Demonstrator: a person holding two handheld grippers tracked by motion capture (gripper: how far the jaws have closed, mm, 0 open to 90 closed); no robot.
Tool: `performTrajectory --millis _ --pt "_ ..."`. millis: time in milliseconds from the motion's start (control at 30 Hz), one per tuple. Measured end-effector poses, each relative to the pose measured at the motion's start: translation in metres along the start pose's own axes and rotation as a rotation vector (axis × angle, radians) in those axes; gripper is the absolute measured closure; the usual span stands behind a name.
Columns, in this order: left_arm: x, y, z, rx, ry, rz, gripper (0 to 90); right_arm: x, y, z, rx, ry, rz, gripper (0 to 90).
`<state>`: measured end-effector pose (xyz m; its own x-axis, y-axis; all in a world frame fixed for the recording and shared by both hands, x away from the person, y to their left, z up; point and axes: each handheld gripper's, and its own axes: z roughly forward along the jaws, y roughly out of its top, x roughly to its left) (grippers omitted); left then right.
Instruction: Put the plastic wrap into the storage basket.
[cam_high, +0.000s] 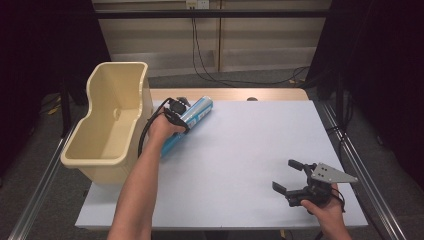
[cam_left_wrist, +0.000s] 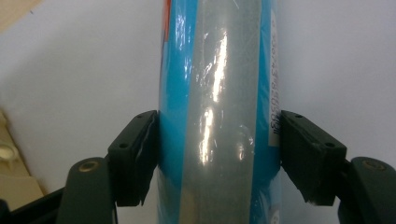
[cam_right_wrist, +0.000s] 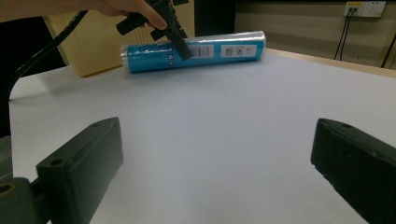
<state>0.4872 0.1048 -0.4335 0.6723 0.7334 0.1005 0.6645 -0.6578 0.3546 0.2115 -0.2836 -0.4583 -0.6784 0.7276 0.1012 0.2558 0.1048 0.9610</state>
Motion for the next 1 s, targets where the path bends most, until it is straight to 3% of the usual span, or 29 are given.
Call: performTrajectory --millis 100,133,300,333,433,600,700,733,833,1000 --pt "-0.001 0.003 0.001 0.008 0.001 -0.013 31.6 0.0 0.0 0.0 -0.001 -0.002 -0.001 2.2" --pt "0.001 0.004 0.004 0.004 -0.004 -0.048 31.1 0.0 0.0 0.0 -0.001 -0.002 -0.001 2.2" --pt "0.001 0.006 0.014 0.005 0.01 -0.055 25.8 -0.001 0.001 0.001 -0.002 -0.004 0.003 2.2" --pt "0.0 0.008 0.02 0.027 0.03 -0.03 24.9 -0.002 0.001 0.001 -0.002 -0.004 0.002 2.2" --pt "-0.001 0.013 0.022 0.073 0.074 -0.016 30.9 -0.002 0.001 0.001 -0.001 -0.003 0.002 2.2" --pt "-0.006 0.017 0.021 0.122 0.08 0.007 32.0 -0.003 0.001 0.001 0.0 -0.003 0.001 2.2" --pt "-0.01 0.017 0.017 0.158 0.0 -0.064 32.2 -0.003 0.001 0.0 -0.001 0.001 0.001 2.2" --pt "-0.01 0.017 0.016 0.161 -0.022 -0.069 32.2 -0.003 0.001 0.0 -0.001 0.002 0.002 2.2" --pt "-0.015 0.018 0.01 0.171 -0.036 -0.068 32.3 -0.003 0.001 0.0 -0.002 0.001 0.002 2.2" --pt "-0.019 0.019 -0.002 0.175 -0.074 -0.104 32.3 -0.002 0.001 0.0 -0.006 0.0 0.003 2.2"
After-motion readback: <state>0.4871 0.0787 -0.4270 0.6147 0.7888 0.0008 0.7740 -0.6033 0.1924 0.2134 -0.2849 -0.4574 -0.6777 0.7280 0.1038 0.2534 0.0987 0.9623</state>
